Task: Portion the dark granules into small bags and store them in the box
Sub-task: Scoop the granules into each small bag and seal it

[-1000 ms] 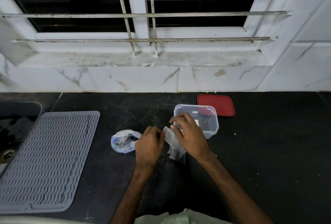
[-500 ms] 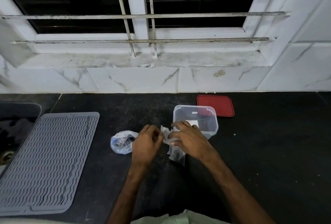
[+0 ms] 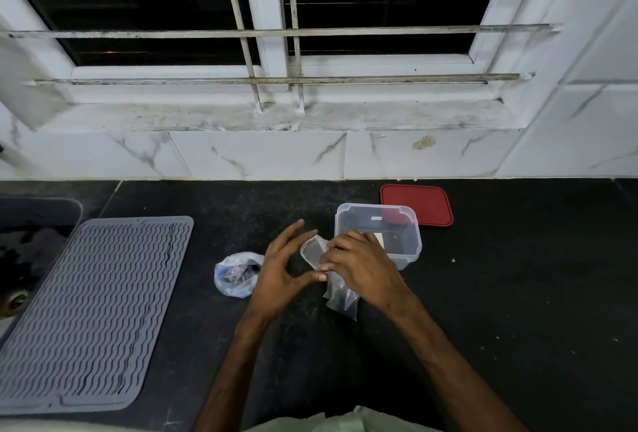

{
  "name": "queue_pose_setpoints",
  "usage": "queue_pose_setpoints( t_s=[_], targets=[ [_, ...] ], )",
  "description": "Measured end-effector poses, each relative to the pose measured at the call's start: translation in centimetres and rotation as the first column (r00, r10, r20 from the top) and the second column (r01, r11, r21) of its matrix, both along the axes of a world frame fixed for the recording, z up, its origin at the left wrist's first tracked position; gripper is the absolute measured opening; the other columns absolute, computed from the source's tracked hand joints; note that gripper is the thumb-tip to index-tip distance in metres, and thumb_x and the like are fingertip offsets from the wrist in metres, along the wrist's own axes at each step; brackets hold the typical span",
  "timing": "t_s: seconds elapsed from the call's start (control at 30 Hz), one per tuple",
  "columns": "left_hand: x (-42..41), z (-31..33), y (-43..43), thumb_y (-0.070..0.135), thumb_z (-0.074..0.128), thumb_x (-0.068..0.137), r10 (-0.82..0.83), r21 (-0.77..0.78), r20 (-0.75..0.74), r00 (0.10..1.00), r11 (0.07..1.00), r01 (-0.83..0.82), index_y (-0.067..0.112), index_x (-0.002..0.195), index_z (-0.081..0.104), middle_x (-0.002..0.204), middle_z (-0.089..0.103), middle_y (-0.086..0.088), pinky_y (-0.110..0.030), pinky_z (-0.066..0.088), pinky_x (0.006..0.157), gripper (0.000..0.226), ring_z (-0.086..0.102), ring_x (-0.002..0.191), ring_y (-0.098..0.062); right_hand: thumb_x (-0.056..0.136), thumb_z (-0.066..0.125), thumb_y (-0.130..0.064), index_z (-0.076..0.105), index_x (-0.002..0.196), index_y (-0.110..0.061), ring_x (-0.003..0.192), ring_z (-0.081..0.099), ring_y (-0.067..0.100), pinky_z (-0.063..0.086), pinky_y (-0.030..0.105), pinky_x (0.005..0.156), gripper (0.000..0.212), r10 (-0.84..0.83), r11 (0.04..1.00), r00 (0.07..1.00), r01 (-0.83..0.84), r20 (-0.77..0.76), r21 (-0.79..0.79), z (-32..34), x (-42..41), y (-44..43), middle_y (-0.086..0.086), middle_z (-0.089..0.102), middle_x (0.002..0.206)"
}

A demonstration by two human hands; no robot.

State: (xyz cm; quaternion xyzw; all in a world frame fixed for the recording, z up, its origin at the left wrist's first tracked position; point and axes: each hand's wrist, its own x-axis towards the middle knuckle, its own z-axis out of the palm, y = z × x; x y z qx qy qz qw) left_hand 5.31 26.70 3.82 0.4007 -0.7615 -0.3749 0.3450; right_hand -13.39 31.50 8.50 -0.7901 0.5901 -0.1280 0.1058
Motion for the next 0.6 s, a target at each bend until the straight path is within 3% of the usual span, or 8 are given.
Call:
queue_pose_setpoints(
  t_s=[0.1,0.2,0.37,0.43,0.5,0.6],
  targets=[
    [0.2,0.3,-0.4,0.05,0.081,0.067,0.007,-0.016,-0.024,1.0,1.0,-0.008,0.032,0.124,0.065,0.148,0.043,0.014,-0.026,0.035,0.11,0.062,0.04,0.136,-0.003,0.093,0.063,-0.023,0.07,0.117,-0.026,0.125,0.047,0.017,0.029,0.032,0.103,0.025,-0.003,1.0,1.0,0.003,0.009,0.006,0.3,-0.2,0.0,-0.004,0.061,0.128],
    [0.5,0.0,-0.7,0.05,0.076,0.07,0.049,-0.033,-0.039,0.998,0.998,-0.05,0.029,0.11,0.071,0.141,0.05,0.014,-0.036,0.043,0.108,0.046,0.047,0.129,-0.005,0.093,0.065,-0.024,0.071,0.117,-0.025,0.124,0.049,0.018,0.03,0.03,0.102,0.025,-0.004,1.0,1.0,0.005,0.014,-0.003,0.4,-0.3,0.0,-0.003,0.062,0.127],
    [0.5,0.6,-0.2,0.05,0.073,0.075,0.055,-0.045,-0.02,0.998,0.997,-0.055,0.038,0.097,0.066,0.135,0.054,0.017,-0.042,0.048,0.102,0.026,0.051,0.124,-0.003,0.092,0.065,-0.031,0.071,0.113,-0.025,0.116,0.053,0.017,0.037,0.034,0.102,0.023,-0.035,0.999,0.998,0.035,0.052,-0.011,-0.1,-0.5,0.1,-0.003,0.065,0.12],
    [0.3,0.9,0.1,0.05,0.075,0.075,0.022,0.013,-0.051,0.998,1.0,-0.021,0.036,0.105,0.064,0.135,0.057,0.013,-0.043,0.047,0.104,0.036,0.053,0.125,-0.004,0.093,0.064,-0.027,0.067,0.122,-0.026,0.117,0.051,0.017,0.037,0.032,0.1,0.029,0.017,0.999,0.998,-0.019,0.061,0.039,0.0,-0.3,0.1,-0.002,0.062,0.121],
    [0.1,1.2,0.4,0.045,0.082,0.07,-0.046,0.109,-0.107,0.993,0.992,0.057,0.029,0.122,0.058,0.135,0.058,0.012,-0.045,0.045,0.106,0.06,0.053,0.126,-0.006,0.093,0.064,-0.02,0.063,0.128,-0.028,0.111,0.051,0.017,0.034,0.028,0.093,0.036,0.051,0.996,0.996,-0.055,0.069,0.063,-0.1,0.0,0.0,-0.001,0.063,0.116],
    [0.0,1.2,0.4,0.034,0.092,0.06,-0.164,0.199,-0.118,0.979,0.962,0.185,0.03,0.137,0.046,0.14,0.053,0.011,-0.047,0.04,0.111,0.09,0.05,0.131,-0.012,0.091,0.065,-0.017,0.065,0.126,-0.023,0.102,0.054,0.018,0.044,0.035,0.093,0.035,0.062,0.995,0.993,-0.069,0.099,0.071,0.1,0.2,-0.1,-0.001,0.068,0.11]
  ],
)
